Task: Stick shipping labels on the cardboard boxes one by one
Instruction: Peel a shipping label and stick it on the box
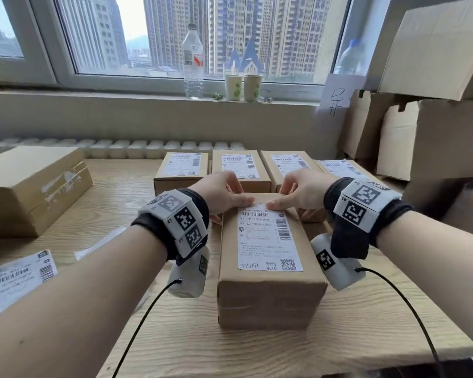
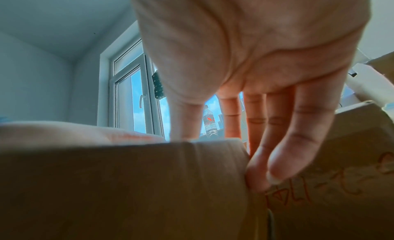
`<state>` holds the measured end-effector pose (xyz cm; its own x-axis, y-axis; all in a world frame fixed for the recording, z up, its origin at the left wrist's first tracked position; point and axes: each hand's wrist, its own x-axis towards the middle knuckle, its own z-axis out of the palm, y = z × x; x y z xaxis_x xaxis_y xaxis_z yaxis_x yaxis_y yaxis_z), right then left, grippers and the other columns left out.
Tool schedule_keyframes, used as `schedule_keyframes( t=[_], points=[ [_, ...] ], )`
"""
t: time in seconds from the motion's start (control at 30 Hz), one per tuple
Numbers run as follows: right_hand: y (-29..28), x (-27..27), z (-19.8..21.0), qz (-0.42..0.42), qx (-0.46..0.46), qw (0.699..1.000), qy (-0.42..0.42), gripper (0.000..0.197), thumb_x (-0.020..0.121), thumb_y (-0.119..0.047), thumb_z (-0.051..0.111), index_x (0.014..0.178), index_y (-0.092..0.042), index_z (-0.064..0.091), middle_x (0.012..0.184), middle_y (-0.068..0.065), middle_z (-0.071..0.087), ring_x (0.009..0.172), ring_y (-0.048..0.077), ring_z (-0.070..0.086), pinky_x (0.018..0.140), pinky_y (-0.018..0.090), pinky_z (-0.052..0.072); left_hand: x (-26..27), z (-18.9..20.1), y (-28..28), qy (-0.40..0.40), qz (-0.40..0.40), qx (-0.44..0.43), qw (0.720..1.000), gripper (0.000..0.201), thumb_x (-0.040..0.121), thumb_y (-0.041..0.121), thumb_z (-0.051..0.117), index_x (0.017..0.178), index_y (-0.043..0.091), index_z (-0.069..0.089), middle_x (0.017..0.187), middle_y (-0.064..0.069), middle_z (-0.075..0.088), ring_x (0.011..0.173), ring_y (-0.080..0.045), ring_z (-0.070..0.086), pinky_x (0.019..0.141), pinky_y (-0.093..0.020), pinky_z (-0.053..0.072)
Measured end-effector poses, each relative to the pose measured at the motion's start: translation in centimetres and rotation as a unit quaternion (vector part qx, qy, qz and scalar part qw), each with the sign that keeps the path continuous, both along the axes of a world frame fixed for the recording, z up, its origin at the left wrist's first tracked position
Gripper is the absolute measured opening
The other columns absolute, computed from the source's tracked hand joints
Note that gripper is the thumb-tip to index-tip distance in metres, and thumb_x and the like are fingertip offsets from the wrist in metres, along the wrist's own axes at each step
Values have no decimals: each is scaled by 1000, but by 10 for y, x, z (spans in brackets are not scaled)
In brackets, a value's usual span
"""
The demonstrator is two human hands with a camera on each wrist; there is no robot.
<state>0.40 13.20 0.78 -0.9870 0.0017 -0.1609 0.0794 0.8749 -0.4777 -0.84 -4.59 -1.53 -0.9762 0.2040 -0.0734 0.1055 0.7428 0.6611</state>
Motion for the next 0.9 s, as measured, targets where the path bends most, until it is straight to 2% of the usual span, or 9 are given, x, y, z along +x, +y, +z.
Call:
schedule_keyframes(
  t=[0.07,0.23,0.33,0.4,0.5,0.63,0.73,0.83,0.9],
  points=[
    [-1,-1,-2,-2,8,1000,23,40,73,-44,75,96,-13,62,88,3,64,72,18,67,66,32,60,-1,0,1,2,4,8,1000,33,83,41,65,104,18,56,104,-2,58,87,-17,62,67,-36,60],
    [-5,1,-4,2,49,998,46,36,80,-47,68,94,-14,61,82,3,66,62,18,65,64,32,60,1,-2,1,16,14,-1,1000,32,85,41,63,104,17,56,103,-2,61,93,-21,63,80,-42,57],
    [-5,7,-3,30,84,995,53,39,84,-49,62,104,-16,62,92,4,66,78,21,67,73,38,59,1,-5,2,25,22,-17,999,32,85,44,61,103,18,56,98,0,61,94,-20,62,85,-42,54],
    [-5,12,-4,48,85,994,49,43,83,-50,61,114,-19,60,101,1,62,86,20,65,74,36,59,1,-5,2,26,24,-27,999,32,86,45,60,103,19,55,94,1,60,94,-19,61,85,-42,54],
    [-5,21,-3,82,95,992,31,61,81,-54,61,133,-27,47,127,1,52,102,20,57,77,31,56,3,-4,3,27,23,-34,999,32,87,45,58,105,19,54,92,2,58,94,-20,61,84,-41,55],
    [-4,30,-4,123,101,987,-1,82,76,-60,62,146,-34,26,151,-1,32,133,20,38,100,33,43,5,-5,3,32,28,-42,998,33,87,47,57,106,19,53,93,2,57,92,-19,61,83,-40,55],
    [0,41,-4,137,85,986,-33,91,70,-64,64,146,-41,21,154,-5,21,140,19,26,111,36,28,6,-3,4,45,23,-68,996,33,89,46,54,108,19,53,93,3,56,90,-18,58,83,-36,52],
    [4,54,-3,133,57,988,-46,88,69,-60,67,144,-47,24,153,-8,16,137,21,31,101,32,35,10,-2,6,74,21,-115,990,33,90,48,51,110,21,53,107,-1,57,95,-19,57,85,-34,49],
    [5,58,-4,126,40,990,-42,86,68,-60,69,142,-48,27,150,-6,23,127,20,42,91,29,45,12,-5,5,104,18,-138,985,33,90,48,49,114,26,53,123,-3,51,106,-22,56,93,-37,46]
  ],
)
